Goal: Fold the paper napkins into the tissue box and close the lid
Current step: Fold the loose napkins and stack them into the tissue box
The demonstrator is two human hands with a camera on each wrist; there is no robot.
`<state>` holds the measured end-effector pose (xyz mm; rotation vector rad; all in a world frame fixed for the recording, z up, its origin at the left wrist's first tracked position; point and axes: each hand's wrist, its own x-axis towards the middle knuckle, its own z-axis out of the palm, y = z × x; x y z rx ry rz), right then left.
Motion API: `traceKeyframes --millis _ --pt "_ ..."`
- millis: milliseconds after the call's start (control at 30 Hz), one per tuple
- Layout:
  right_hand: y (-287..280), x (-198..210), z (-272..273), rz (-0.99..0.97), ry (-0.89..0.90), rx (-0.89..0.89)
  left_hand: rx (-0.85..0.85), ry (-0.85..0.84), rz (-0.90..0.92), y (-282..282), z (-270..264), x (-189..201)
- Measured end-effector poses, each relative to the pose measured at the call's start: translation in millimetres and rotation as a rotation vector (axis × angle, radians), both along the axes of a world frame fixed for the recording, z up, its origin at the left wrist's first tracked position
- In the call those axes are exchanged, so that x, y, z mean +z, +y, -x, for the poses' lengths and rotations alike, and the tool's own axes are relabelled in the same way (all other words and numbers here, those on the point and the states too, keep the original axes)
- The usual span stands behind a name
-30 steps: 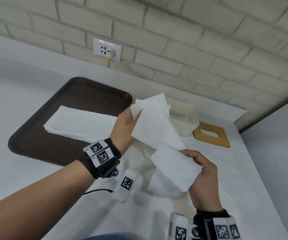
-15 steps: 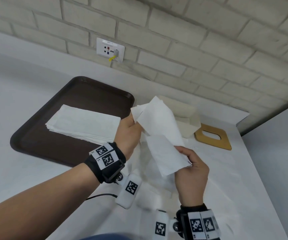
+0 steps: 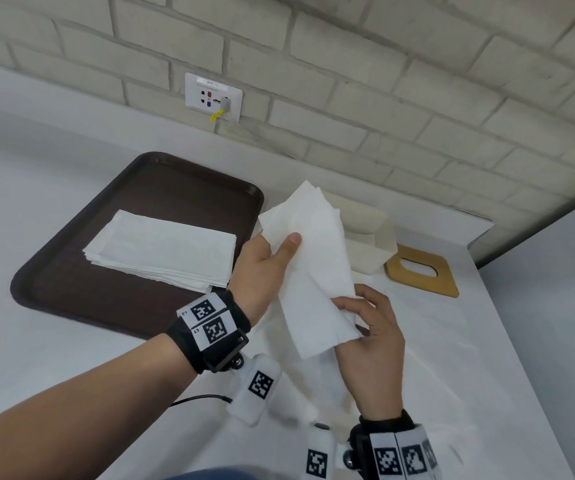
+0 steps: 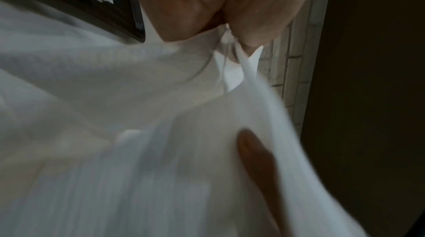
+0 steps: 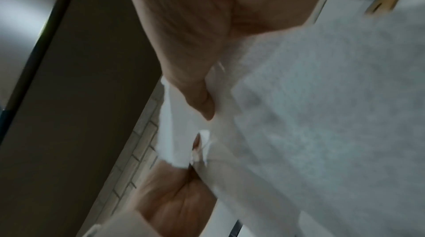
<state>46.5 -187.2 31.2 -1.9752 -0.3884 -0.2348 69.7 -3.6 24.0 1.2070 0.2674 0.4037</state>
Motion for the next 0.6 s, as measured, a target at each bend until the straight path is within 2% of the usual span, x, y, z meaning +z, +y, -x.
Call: traceKeyframes --millis 67,167,267,367,467,600 --pt "-19 6 0 0.09 0.003 0.071 0.025 -0.02 -0.086 9 -2 2" --pt "-50 34 1 0.236 0.024 0.342 -0.001 -0.041 -0.338 32 -4 5" --pt "-58 75 7 0.145 0.108 0.494 -0.143 -0.041 -0.593 46 -4 8" --pt "-41 88 0 -0.009 0.139 0.432 -0.243 -0.075 -0.612 44 -1 13" --pt "-17 69 -18 -0.092 0.176 0.222 -0.277 -0.145 -0.578 36 3 16" --pt "5 44 -26 -0.233 0.289 -0.006 -0.271 -0.119 -0.388 29 10 14"
